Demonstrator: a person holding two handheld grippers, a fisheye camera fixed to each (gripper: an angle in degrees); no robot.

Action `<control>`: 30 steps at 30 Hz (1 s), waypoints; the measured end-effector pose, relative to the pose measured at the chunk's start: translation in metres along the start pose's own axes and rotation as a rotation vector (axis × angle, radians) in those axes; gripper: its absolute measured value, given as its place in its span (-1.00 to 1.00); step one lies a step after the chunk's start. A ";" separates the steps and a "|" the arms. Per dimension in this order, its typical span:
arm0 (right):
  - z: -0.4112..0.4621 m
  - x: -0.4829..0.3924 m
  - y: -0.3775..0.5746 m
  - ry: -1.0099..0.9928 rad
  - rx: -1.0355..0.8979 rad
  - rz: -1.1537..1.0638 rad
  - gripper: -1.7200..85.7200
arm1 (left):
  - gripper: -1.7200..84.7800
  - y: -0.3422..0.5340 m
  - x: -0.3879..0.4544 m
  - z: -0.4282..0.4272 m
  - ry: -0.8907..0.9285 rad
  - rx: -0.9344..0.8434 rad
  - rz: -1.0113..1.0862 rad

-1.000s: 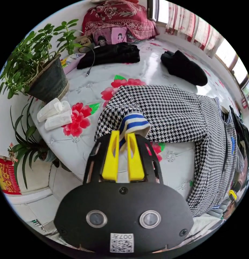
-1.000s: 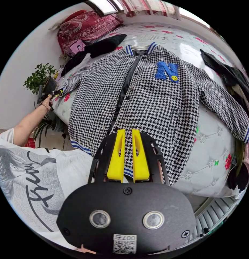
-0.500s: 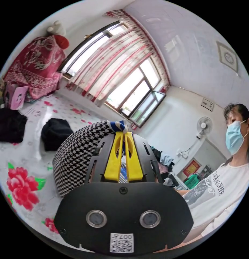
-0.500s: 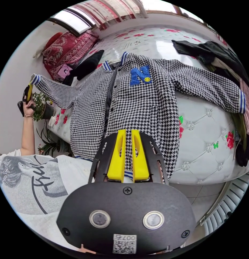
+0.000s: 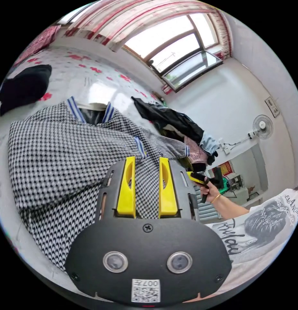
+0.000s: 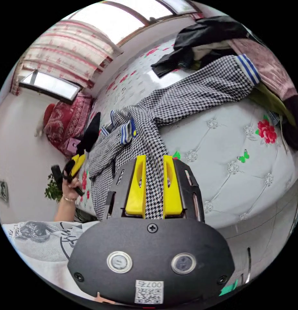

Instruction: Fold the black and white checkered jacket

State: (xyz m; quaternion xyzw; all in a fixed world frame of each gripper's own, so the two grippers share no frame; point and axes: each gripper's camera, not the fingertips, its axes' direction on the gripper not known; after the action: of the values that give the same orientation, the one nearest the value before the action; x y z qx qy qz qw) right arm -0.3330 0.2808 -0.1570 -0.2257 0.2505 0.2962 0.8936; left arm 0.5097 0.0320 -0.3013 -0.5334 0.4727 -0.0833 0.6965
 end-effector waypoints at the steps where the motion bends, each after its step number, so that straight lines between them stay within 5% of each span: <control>1: -0.009 0.025 -0.011 -0.013 0.041 0.074 -0.80 | -0.73 0.009 -0.008 -0.003 -0.028 -0.012 -0.028; 6: -0.040 0.114 -0.061 -0.011 0.232 0.328 -0.75 | -0.76 0.083 -0.063 -0.053 -0.270 -0.064 -0.333; 15: -0.042 0.191 -0.098 0.091 0.465 0.645 -0.78 | -0.77 0.118 -0.071 -0.086 -0.344 0.095 -0.644; 20: -0.028 0.188 -0.111 -0.198 0.461 0.648 -0.89 | -0.79 0.102 -0.077 -0.077 -0.339 0.113 -0.704; 26: -0.043 0.075 -0.146 -0.323 0.489 0.284 -0.95 | -0.79 0.083 -0.077 -0.080 -0.341 0.134 -0.678; 30: -0.035 -0.139 -0.131 -0.237 0.388 -0.396 -0.94 | -0.79 0.083 -0.078 -0.091 -0.341 0.165 -0.674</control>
State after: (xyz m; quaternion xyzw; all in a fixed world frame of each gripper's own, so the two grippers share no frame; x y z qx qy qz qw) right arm -0.3570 0.1084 -0.0696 -0.0593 0.1477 0.0872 0.9834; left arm 0.3672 0.0548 -0.3235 -0.6071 0.1400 -0.2554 0.7393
